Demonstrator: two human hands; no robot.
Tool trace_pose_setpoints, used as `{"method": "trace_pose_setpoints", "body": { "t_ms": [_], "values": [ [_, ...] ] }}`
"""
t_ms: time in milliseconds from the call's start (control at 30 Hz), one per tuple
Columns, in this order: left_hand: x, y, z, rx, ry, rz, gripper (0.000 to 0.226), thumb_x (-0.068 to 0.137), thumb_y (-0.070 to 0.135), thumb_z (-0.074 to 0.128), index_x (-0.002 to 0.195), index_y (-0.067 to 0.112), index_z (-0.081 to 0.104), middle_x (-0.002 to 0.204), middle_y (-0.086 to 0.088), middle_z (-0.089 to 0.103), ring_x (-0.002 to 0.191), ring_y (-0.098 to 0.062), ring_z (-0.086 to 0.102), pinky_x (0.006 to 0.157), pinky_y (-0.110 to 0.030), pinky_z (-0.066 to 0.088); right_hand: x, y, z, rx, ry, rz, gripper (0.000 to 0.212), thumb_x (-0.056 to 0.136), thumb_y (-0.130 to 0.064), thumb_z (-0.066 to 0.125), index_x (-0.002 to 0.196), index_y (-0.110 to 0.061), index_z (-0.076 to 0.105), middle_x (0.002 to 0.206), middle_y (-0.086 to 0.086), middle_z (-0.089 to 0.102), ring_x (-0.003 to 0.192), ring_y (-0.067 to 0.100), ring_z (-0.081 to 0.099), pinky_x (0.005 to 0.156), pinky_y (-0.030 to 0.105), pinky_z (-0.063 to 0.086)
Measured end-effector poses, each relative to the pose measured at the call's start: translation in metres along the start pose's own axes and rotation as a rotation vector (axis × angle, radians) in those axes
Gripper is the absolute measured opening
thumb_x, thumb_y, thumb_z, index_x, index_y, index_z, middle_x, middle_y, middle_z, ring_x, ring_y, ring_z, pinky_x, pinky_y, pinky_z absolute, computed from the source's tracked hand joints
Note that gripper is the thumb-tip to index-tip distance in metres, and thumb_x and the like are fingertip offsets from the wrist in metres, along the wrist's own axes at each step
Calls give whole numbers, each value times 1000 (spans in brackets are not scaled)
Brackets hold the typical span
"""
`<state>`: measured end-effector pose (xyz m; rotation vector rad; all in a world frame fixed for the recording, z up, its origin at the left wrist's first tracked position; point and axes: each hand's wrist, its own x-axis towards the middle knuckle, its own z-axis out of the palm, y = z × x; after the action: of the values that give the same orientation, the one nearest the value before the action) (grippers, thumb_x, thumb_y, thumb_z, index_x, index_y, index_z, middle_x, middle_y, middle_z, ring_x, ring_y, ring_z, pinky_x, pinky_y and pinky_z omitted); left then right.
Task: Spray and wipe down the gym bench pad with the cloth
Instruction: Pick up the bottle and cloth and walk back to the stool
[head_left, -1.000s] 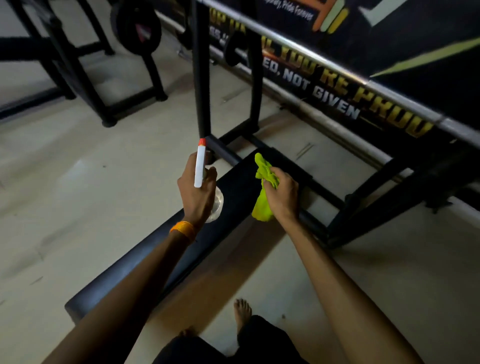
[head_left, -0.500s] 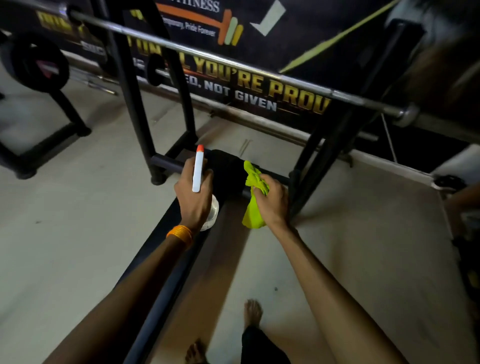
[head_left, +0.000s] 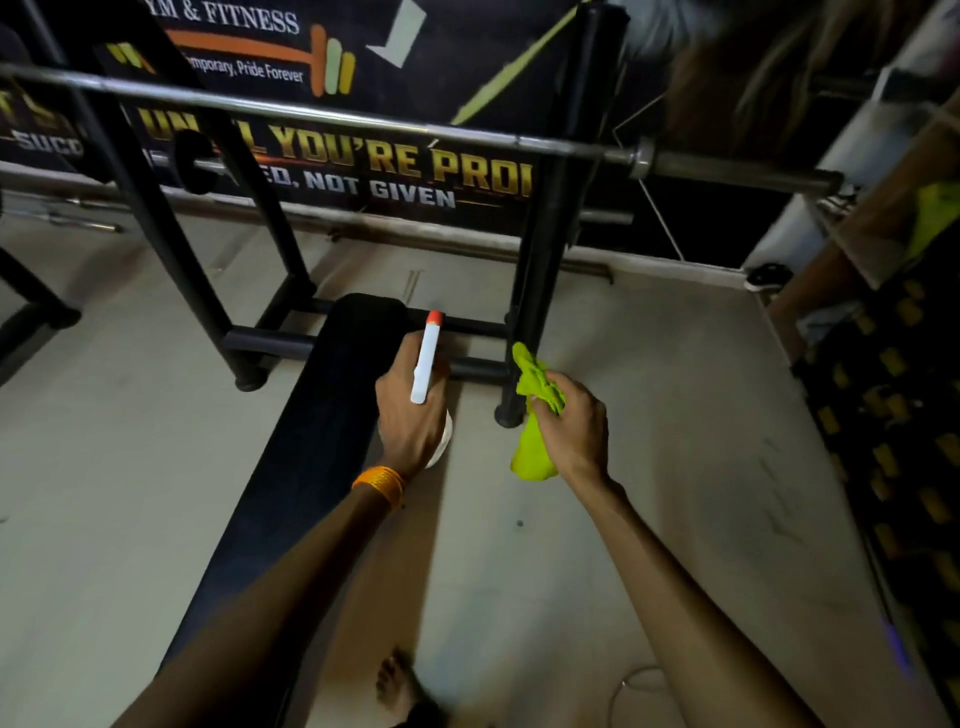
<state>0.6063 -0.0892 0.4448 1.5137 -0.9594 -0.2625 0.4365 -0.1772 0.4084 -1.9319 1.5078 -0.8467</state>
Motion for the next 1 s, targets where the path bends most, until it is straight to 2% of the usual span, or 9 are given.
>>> {"method": "trace_pose_setpoints", "body": {
  "t_ms": [100, 233, 300, 433, 533, 700, 767, 833, 1000],
  "values": [
    [-38, 13, 14, -25, -35, -21, 8, 98, 2, 59, 103, 5, 63, 86, -25, 63, 70, -24, 59, 69, -40, 52, -32, 31, -28, -30, 14, 32, 33, 86, -20, 67, 119, -27, 70, 115, 3, 73, 105, 31, 65, 76, 31, 46],
    [-89, 30, 26, -56, -69, -37, 13, 95, 14, 56, 104, 8, 63, 85, -20, 63, 71, 2, 59, 71, -12, 49, -76, 59, -62, -65, 27, 67, 34, 86, -19, 65, 119, -27, 69, 114, 2, 73, 105, 30, 65, 75, 32, 45],
    [-112, 37, 31, -79, -87, -39, 11, 95, 16, 57, 105, 16, 62, 86, -8, 63, 72, 0, 59, 72, -14, 50, -96, 69, -78, -71, 49, 88, 34, 86, -20, 66, 119, -26, 69, 114, 2, 73, 105, 31, 65, 76, 34, 47],
    [-153, 47, 41, -99, -153, -86, 6, 98, 14, 61, 102, 18, 63, 76, -4, 60, 63, -11, 54, 66, -40, 51, -139, 82, -107, -78, 121, 129, 34, 86, -19, 66, 119, -26, 69, 114, 4, 73, 105, 33, 65, 79, 36, 50],
    [-182, 60, 45, -143, -169, -108, 16, 95, 13, 62, 106, 25, 63, 83, 1, 62, 68, 3, 58, 70, -27, 47, -173, 95, -125, -74, 150, 175, 35, 86, -18, 66, 119, -26, 70, 115, 3, 73, 106, 32, 66, 81, 37, 51],
    [-228, 71, 64, -151, -257, -122, 18, 98, 3, 63, 115, 8, 67, 77, 9, 62, 65, 3, 59, 68, -24, 50, -225, 125, -154, -96, 213, 260, 38, 85, -19, 65, 122, -27, 69, 119, 3, 72, 109, 31, 65, 83, 38, 52],
    [-247, 76, 78, -153, -293, -101, 19, 97, 3, 62, 116, 7, 67, 81, 16, 61, 69, 7, 60, 68, -11, 47, -244, 141, -169, -87, 245, 285, 38, 85, -17, 67, 122, -26, 69, 120, 4, 72, 110, 32, 65, 85, 38, 51],
    [-267, 82, 95, -152, -338, -83, 26, 96, 9, 59, 120, 9, 66, 86, 23, 60, 72, 13, 59, 70, -1, 42, -259, 160, -186, -91, 271, 321, 38, 85, -16, 67, 123, -24, 69, 120, 5, 72, 111, 32, 64, 86, 38, 51],
    [-326, 97, 147, -144, -449, -94, 26, 96, 14, 57, 119, 25, 58, 84, 16, 58, 72, 13, 58, 69, 0, 40, -288, 228, -237, -58, 310, 388, 39, 85, -16, 68, 123, -20, 69, 120, 7, 73, 113, 33, 64, 90, 41, 53]
  ]
}}
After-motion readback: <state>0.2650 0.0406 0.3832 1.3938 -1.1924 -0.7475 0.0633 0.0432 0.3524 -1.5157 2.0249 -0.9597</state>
